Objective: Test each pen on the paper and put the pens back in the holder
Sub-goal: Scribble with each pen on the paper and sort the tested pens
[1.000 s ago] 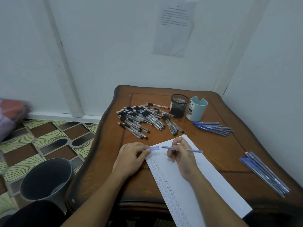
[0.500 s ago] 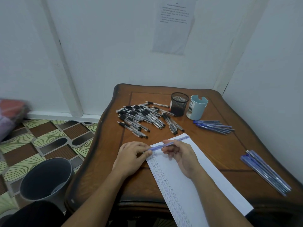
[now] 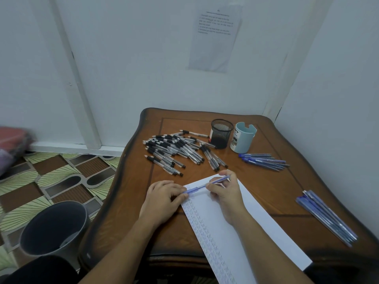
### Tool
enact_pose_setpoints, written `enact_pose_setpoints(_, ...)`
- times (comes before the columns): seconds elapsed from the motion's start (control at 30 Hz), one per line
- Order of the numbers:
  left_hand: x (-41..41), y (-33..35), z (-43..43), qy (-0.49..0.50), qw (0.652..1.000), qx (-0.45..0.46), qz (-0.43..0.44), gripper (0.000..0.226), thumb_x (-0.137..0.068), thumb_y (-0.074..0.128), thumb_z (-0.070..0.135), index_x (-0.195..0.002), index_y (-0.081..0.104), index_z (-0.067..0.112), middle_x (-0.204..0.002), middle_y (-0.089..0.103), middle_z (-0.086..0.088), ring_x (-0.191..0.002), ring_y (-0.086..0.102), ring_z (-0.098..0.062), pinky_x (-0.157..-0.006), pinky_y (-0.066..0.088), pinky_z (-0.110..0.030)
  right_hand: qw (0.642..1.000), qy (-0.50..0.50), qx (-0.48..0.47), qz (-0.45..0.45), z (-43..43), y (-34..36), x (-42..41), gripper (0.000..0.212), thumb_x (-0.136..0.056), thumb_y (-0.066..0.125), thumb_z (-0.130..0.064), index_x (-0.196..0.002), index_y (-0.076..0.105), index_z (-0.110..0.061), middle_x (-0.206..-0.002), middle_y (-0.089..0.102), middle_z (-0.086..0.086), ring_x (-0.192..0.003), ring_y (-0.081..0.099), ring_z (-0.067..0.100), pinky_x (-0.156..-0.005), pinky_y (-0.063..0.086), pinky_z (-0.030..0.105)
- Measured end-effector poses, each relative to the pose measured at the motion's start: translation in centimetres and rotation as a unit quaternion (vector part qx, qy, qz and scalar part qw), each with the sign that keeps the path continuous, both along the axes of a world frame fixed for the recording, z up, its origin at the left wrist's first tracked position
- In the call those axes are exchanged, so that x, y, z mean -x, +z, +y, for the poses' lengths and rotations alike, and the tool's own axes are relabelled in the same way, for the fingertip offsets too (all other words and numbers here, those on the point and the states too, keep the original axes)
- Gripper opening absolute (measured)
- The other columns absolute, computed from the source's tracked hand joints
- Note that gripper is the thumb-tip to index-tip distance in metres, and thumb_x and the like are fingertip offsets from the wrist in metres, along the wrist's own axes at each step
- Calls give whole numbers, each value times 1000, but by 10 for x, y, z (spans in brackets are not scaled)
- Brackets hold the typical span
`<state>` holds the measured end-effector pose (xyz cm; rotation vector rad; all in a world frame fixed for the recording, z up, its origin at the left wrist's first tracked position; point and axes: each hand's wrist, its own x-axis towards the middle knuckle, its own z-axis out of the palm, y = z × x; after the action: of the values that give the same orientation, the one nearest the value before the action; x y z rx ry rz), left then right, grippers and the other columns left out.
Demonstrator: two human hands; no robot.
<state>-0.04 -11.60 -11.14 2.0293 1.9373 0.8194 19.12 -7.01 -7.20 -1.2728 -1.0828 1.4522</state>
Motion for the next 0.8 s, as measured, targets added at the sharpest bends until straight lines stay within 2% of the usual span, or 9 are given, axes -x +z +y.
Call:
enact_pose_setpoints(0.07, 0, 0, -1, -1, 1000, -1, 2, 32, -94, 47, 55, -115, 67, 41, -118, 60, 30, -123, 40, 4, -108, 23, -30, 998, -22, -20, -56, -1, 5, -1, 44, -81, 77, 0, -110, 53, -23, -106, 62, 3, -96, 63, 21, -72, 56, 26)
enact_pose_setpoints(0.17, 0, 2, -2, -1, 1000, -1, 3, 32, -95, 48, 51, -117, 67, 38, -120, 61, 27, -124, 43, 2, -110, 25, -32, 962, 37, -129, -239, 2, 12, -11, 15, -83, 79, -19, -91, 68, -24, -105, 61, -8, -94, 57, 13, -71, 46, 19)
enact_pose_setpoints(0.23, 0, 3, -3, -4, 1000, -6, 4, 32, -95, 48, 51, -115, 68, 37, -120, 62, 26, -124, 44, 1, -109, 26, -32, 897, 104, -197, -382, 11, 18, -21, 6, -85, 77, -28, -86, 71, -25, -109, 55, -14, -102, 47, 5, -84, 39, 22)
enact_pose_setpoints(0.3, 0, 5, -4, -6, 1000, -7, 6, 31, -95, 47, 52, -114, 69, 39, -120, 62, 26, -125, 44, 0, -109, 27, -34, 800, 189, -244, -514, 18, 20, -25, 7, -92, 68, -31, -92, 70, -24, -112, 57, -13, -105, 43, 3, -99, 36, 30)
enact_pose_setpoints(0.4, -1, 8, -6, -6, 1000, 2, 9, 29, -94, 51, 50, -115, 68, 39, -123, 61, 25, -127, 44, -1, -110, 26, -35, 690, 271, -291, -605, 16, 21, -23, 20, -102, 51, -24, -116, 64, -27, -118, 60, -5, -112, 47, 11, -109, 32, 37)
enact_pose_setpoints(0.47, 1, 9, -8, -4, 1000, 2, 12, 30, -92, 54, 50, -118, 66, 39, -126, 59, 24, -129, 42, -3, -112, 23, -37, 656, 283, -318, -624, 16, 21, -30, 32, -104, 45, -18, -130, 59, -31, -124, 56, -2, -119, 43, 15, -101, 31, 30)
enact_pose_setpoints(0.57, 0, 10, -11, -14, 999, 16, 41, 44, -86, 53, 63, -123, 62, 40, -131, 54, 25, -133, 38, -2, -115, 17, -36, 710, 230, -290, -599, 22, 22, -68, 31, -104, 45, -15, -126, 63, -27, -117, 56, -1, -112, 48, 16, -85, 32, 25)
enact_pose_setpoints(0.67, 0, 13, -11, -36, 998, 28, 43, 94, -61, 23, 97, -124, 61, 39, -133, 52, 25, -134, 37, -2, -115, 16, -37, 797, 89, -236, -548, 28, 25, -126, 23, -98, 55, -11, -115, 69, -15, -107, 60, 3, -101, 56, 19, -80, 37, 24)
enact_pose_setpoints(0.8, 1, 8, -8, -30, 998, 34, 48, 111, -50, 12, 102, -126, 60, 38, -136, 50, 24, -135, 33, -1, -115, 13, -36, 825, -51, -133, -547, 27, 37, -210, 28, -95, 59, -5, -122, 66, -9, -116, 63, 14, -98, 58, 24, -81, 39, 27)
